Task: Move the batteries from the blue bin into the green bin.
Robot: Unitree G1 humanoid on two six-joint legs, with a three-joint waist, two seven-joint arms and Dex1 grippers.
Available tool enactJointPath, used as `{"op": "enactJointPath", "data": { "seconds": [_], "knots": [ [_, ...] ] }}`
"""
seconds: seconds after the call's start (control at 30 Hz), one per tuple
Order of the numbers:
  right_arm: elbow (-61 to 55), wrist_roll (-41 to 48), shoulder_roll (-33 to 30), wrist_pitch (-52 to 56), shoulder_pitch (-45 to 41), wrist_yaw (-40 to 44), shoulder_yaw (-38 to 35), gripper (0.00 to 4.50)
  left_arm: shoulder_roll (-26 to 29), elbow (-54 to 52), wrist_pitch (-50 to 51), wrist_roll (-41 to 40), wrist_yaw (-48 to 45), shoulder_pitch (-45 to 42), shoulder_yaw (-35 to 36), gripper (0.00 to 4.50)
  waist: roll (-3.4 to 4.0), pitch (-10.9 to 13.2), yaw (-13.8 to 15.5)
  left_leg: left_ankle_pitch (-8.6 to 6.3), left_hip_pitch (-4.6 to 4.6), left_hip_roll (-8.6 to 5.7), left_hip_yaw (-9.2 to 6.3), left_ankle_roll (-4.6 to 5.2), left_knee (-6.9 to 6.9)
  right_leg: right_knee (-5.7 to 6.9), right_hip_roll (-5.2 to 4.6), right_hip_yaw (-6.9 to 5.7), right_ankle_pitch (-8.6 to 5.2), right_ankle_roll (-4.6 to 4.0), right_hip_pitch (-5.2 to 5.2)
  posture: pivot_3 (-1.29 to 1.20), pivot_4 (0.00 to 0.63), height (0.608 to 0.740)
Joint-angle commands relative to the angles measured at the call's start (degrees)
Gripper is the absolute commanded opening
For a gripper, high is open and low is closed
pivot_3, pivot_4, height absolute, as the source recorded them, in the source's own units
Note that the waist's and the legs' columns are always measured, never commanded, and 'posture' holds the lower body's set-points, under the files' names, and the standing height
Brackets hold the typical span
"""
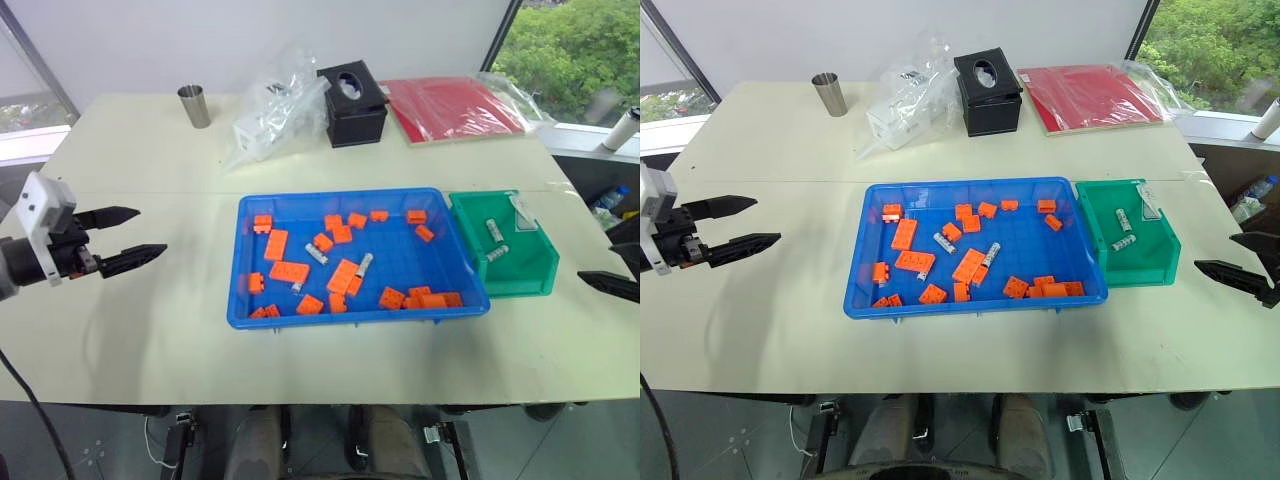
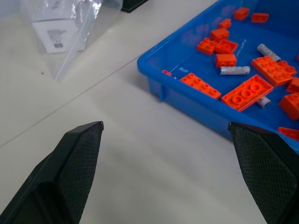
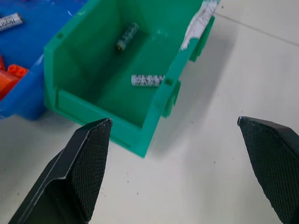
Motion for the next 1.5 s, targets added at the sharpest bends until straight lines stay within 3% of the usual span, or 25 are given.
{"op": "enactJointPath", "data": {
  "seconds": [0.03,0.4,0.57,0.73,0.9,1.07,1.37,1.5],
  "knots": [
    [0.09,0.18,-0.61,-0.53,-1.20,0.20,-0.97,4.45,-0.17,-1.65,-1.14,0.02,1.27,0.19,2.37,4.50,0.00,0.00,0.02,0.00,0.00,0.00,0.01,0.00,0.00,0.00,0.00,0.00,0.00,0.00,0.00,0.00,0.150,0.736],
    [1.89,-1.04,-0.96,-1.56,-2.09,0.37,0.31,4.45,-0.99,-3.52,-0.09,-0.55,3.47,0.33,1.63,4.50,0.00,0.00,-0.04,0.00,0.00,-0.01,0.02,0.00,0.01,0.01,0.01,0.00,0.01,0.02,0.01,0.00,0.150,0.736],
    [3.94,-1.32,-2.41,-0.07,-8.29,-0.49,3.35,4.45,-1.51,-6.94,1.24,-2.51,3.33,0.22,1.48,4.50,0.01,0.00,-0.17,0.00,0.01,-0.01,0.03,0.00,0.03,0.02,0.02,0.01,0.01,0.01,0.00,0.00,0.150,0.736],
    [-5.01,-1.31,-0.76,3.13,-21.45,-3.07,12.71,4.45,-1.43,-13.84,4.59,-6.16,1.93,0.67,-0.30,4.50,0.10,0.06,-0.93,0.00,0.02,0.00,0.04,0.00,0.02,0.06,0.03,0.03,0.02,0.02,-0.02,0.00,0.150,0.736],
    [-19.10,1.13,7.31,15.50,-37.52,-6.30,26.60,4.45,-1.13,-18.26,6.14,-8.09,-0.08,0.72,-2.75,4.50,0.14,0.08,-1.76,0.00,0.01,0.06,-0.03,0.00,-0.06,0.10,0.13,0.02,0.05,0.06,-0.08,0.00,0.150,0.736],
    [-28.13,-0.79,20.74,24.83,-48.18,-11.43,42.04,4.45,-0.89,-19.66,5.57,-7.66,-1.94,1.17,-4.43,4.50,0.14,0.08,-1.32,0.01,-0.13,0.04,-0.04,0.00,-0.07,0.18,0.12,0.01,0.12,0.17,-0.22,0.00,0.150,0.736],
    [-24.18,-6.51,42.30,33.38,-52.95,-22.81,57.02,4.45,-0.89,-21.28,4.56,-6.69,-3.25,3.06,-5.28,4.50,0.06,0.06,-1.29,0.01,-0.19,0.00,-0.03,0.00,0.04,0.20,0.04,-0.02,0.14,0.16,-0.20,0.00,0.150,0.736],
    [-21.74,-9.06,46.40,32.64,-52.20,-24.61,61.10,4.45,-1.00,-22.24,5.18,-7.31,-2.89,3.02,-5.23,4.50,0.04,0.05,-1.22,0.02,-0.22,-0.02,-0.04,0.00,0.05,0.25,0.04,-0.03,0.15,0.18,-0.21,0.00,0.150,0.736]
  ]
}}
